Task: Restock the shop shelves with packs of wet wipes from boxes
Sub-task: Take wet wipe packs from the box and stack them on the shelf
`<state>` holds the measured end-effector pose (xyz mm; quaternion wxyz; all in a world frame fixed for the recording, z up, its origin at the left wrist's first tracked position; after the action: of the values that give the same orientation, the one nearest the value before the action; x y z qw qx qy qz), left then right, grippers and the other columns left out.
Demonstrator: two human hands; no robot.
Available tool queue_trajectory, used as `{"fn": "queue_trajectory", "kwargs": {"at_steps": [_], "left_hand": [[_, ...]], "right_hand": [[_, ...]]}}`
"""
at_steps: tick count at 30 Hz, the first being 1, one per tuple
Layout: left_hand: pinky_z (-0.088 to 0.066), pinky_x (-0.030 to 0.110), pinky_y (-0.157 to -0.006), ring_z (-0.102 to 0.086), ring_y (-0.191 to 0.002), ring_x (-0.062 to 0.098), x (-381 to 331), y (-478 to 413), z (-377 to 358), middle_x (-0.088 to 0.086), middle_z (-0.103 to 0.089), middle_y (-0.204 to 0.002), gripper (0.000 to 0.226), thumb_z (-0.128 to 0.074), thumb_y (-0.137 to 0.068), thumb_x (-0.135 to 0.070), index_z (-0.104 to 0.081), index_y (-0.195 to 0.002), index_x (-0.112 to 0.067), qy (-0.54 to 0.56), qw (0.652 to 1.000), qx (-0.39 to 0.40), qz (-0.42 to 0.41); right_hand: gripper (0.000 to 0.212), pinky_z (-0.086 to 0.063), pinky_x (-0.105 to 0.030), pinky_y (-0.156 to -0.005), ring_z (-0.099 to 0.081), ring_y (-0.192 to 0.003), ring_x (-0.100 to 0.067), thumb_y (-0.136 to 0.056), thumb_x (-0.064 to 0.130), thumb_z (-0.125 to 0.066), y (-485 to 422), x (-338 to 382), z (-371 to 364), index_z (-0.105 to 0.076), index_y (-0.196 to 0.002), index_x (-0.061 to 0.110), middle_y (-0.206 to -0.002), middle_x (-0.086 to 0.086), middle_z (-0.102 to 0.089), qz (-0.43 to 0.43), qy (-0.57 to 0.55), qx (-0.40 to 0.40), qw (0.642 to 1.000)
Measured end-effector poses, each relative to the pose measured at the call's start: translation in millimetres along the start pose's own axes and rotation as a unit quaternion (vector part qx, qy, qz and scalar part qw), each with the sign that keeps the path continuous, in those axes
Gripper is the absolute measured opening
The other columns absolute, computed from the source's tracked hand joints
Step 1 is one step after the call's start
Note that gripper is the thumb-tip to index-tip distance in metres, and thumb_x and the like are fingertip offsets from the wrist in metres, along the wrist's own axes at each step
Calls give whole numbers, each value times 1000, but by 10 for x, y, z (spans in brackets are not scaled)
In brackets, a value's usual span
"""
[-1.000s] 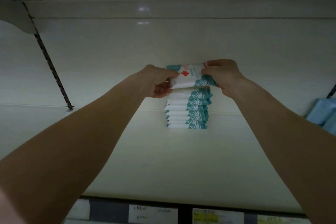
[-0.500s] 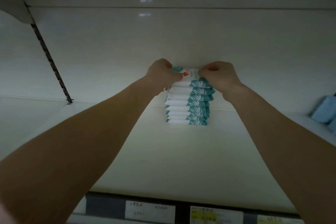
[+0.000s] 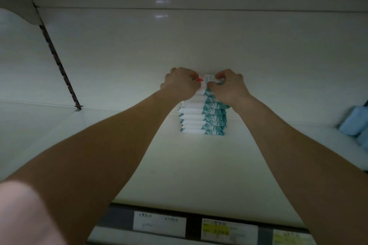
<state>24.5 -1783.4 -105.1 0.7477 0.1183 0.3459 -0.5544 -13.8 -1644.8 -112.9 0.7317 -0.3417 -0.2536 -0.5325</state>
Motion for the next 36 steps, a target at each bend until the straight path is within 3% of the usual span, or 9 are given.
{"fn": "queue_trajectory", "kwargs": {"at_steps": [6, 8, 11, 13, 16, 20, 25, 27, 36], "left_hand": [[-47, 35, -98, -59, -108, 23, 67, 160, 211, 6, -54, -131, 41, -61, -88, -36, -59, -127, -24, 69, 994, -73, 45], [-46, 22, -87, -58, -95, 15, 123, 294, 328, 4, -59, -127, 37, -59, -91, -28, -59, -127, -19, 128, 984, -108, 62], [-45, 20, -67, -57, -81, 15, 274, 604, 508, 6, -65, -114, 32, -60, -91, -20, -61, -123, -15, 258, 946, -153, 122], [-46, 19, -59, -57, -73, 12, 436, 876, 632, 3, -66, -100, 31, -59, -92, -17, -61, -122, -14, 318, 917, -171, 170], [-50, 23, -63, -56, -70, 11, 787, 1364, 821, -2, -59, -82, 29, -57, -93, -14, -60, -122, -13, 394, 868, -195, 230], [-48, 24, -60, -57, -72, 14, 1336, 2100, 1093, 0, -58, -81, 26, -57, -92, -12, -61, -118, -13, 456, 800, -265, 286], [-38, 21, -51, -49, -55, 13, 2005, 3148, 1555, 1, -53, -68, 13, -54, -91, -8, -57, -97, -20, 450, 729, -383, 346], [-38, 22, -49, -48, -54, 12, 2265, 3612, 1764, 1, -51, -68, 14, -54, -91, -8, -57, -99, -19, 437, 707, -422, 362], [-42, 24, -52, -51, -61, 13, 3107, 5739, 2527, 1, -57, -74, 16, -57, -89, -11, -61, -101, -21, 428, 604, -532, 411]], "right_hand": [[40, -39, -34, -103, -47, -120, -28, -90, 33, -60, 134, 243, 144, -54, -126, 16, -134, -10, -38, 53, 23, -34, 998], [34, -39, -24, -97, -49, -115, -21, -91, 28, -59, 254, 377, 107, -57, -123, 17, -134, -8, -42, 74, -36, -45, 996], [28, -40, -8, -76, -54, -93, -8, -91, 20, -59, 569, 617, -78, -61, -118, 17, -125, -5, -54, 94, -136, -37, 986], [27, -40, -12, -83, -53, -101, -9, -91, 15, -58, 833, 761, -246, -62, -117, 19, -121, -2, -56, 96, -181, -17, 979], [23, -42, -19, -87, -53, -104, -7, -91, 14, -57, 1271, 1005, -531, -61, -111, 24, -114, 6, -58, 77, -243, 40, 966], [20, -50, -23, -85, -58, -93, -4, -90, 13, -58, 1935, 1346, -1020, -63, -105, 25, -101, 10, -62, 67, -302, 128, 942], [14, -53, -30, -85, -61, -81, -10, -86, 10, -61, 2841, 1762, -1733, -66, -90, 23, -83, 6, -65, 58, -325, 230, 915], [13, -52, -31, -79, -60, -77, -12, -86, 9, -60, 3269, 1960, -1981, -65, -88, 21, -79, 4, -65, 74, -327, 270, 902], [12, -52, -28, -77, -62, -87, -13, -89, 17, -59, 5342, 2747, -2636, -65, -97, 24, -88, 5, -65, 133, -280, 429, 849]]}}
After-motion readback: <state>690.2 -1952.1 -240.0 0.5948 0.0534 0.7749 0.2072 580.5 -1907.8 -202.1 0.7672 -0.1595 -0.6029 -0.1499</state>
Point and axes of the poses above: each hand's wrist, its own y-axis away from the middle knuckle, its own z-axis out of the back of the hand, x = y × z, the point moved 4 cm from there along -y, towards the middle knuckle
